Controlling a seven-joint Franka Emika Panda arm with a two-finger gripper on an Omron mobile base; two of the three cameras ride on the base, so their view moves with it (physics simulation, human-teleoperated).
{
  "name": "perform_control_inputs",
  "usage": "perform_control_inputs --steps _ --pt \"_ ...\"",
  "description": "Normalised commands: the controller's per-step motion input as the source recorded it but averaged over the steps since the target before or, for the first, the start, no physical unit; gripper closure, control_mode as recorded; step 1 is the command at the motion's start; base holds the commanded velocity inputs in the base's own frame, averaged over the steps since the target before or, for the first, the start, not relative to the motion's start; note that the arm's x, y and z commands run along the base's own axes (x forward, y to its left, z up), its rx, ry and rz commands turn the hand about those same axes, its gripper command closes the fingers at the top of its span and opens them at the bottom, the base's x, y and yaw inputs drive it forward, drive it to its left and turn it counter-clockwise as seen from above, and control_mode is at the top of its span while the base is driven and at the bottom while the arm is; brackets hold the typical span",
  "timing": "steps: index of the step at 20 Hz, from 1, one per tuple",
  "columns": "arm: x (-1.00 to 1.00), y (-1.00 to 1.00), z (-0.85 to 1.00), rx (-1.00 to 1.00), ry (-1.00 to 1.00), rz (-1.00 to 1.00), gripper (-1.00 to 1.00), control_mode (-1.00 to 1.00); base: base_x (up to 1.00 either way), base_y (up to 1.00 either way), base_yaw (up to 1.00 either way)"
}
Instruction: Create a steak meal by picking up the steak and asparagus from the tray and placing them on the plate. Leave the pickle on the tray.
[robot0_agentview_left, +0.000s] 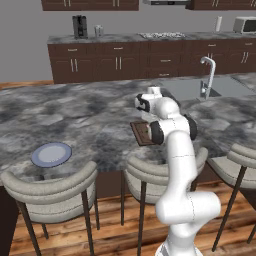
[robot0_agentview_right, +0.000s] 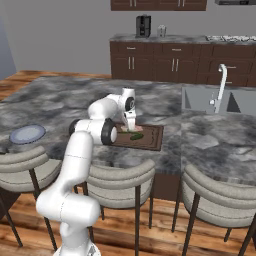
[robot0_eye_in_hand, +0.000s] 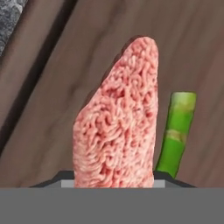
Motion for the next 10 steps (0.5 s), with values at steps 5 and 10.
perform_control_inputs --steps 5,10 --pt "-0.5 0.02 0.16 0.0 -0.32 0.0 1.0 -1.0 0.0 0.0 0.0" --pt "-0.73 0.36 0.49 0.0 -0.27 0.01 1.0 -1.0 0.0 0.0 0.0"
